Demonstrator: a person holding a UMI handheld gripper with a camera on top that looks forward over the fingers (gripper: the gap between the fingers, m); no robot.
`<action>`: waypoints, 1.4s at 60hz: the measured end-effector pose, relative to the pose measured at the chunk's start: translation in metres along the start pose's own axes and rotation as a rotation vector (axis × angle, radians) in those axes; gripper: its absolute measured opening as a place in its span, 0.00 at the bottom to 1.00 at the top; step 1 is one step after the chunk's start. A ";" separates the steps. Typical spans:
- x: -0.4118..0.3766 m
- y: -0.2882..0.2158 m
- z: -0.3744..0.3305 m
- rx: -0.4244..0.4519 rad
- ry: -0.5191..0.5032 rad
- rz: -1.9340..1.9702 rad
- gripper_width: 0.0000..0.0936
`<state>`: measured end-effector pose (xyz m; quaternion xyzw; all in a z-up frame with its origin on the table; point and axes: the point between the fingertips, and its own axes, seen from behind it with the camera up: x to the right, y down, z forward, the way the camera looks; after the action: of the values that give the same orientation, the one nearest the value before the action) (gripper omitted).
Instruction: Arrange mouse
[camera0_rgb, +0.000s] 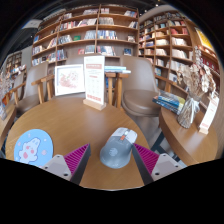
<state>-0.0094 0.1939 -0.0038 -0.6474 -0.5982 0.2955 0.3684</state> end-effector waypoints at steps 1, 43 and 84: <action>0.000 -0.001 0.002 0.001 0.000 0.002 0.92; -0.008 -0.032 0.062 -0.012 -0.042 0.004 0.85; -0.204 -0.076 -0.073 0.043 -0.218 -0.007 0.48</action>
<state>-0.0142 -0.0165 0.0876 -0.6014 -0.6305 0.3754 0.3160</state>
